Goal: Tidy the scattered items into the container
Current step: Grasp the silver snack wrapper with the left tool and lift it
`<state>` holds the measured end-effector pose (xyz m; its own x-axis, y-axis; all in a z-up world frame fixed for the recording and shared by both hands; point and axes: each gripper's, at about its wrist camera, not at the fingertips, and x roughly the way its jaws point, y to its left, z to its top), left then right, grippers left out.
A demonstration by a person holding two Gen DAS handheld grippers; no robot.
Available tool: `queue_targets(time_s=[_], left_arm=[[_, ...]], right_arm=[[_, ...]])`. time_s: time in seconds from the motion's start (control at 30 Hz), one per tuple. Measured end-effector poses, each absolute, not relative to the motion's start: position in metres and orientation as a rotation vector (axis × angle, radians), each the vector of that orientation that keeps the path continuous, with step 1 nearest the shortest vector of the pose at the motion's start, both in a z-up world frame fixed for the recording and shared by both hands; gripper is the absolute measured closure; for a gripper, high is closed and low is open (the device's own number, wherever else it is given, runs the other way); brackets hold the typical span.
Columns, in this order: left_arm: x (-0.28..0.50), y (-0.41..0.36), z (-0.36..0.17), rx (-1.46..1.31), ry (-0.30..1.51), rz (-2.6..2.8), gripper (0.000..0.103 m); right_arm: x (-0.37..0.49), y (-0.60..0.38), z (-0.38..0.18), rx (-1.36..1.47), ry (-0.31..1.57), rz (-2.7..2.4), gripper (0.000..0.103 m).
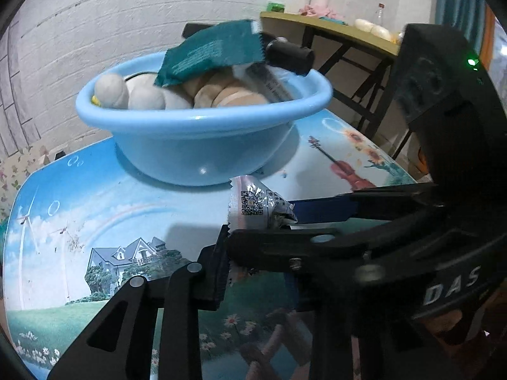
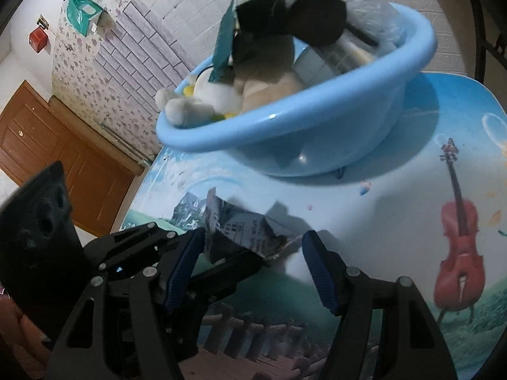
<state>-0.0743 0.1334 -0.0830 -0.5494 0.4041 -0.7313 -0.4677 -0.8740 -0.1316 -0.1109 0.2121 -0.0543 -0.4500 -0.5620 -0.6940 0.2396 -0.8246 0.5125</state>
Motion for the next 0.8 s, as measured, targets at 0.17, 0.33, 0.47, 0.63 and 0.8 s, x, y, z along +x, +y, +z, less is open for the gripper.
queue_targets(time_s=[0.17,0.33,0.47,0.63,0.8], left_arm=[[-0.069,0.129,-0.07,-1.068,0.081,2.409,0.075],[-0.061,0.125,-0.057,-1.029,0.081,2.428,0.075],[-0.054,0.118,-0.042,-0.988,0.08,2.443,0.075],[-0.05,0.111,-0.023,-0.94,0.018,2.455,0.075],[-0.052,0.11,-0.006,-0.898,-0.003,2.47,0.075]], right_arm=[[-0.105,0.207,-0.045,1.233,-0.476,-2.277,0.043],[-0.1,0.21,-0.034,1.181,-0.512,-2.268,0.058],[-0.092,0.208,-0.02,1.132,-0.483,-2.285,0.063],[-0.082,0.215,0.0,1.056,-0.495,-2.317,0.065],[-0.075,0.219,0.023,0.965,-0.457,-2.383,0.066]])
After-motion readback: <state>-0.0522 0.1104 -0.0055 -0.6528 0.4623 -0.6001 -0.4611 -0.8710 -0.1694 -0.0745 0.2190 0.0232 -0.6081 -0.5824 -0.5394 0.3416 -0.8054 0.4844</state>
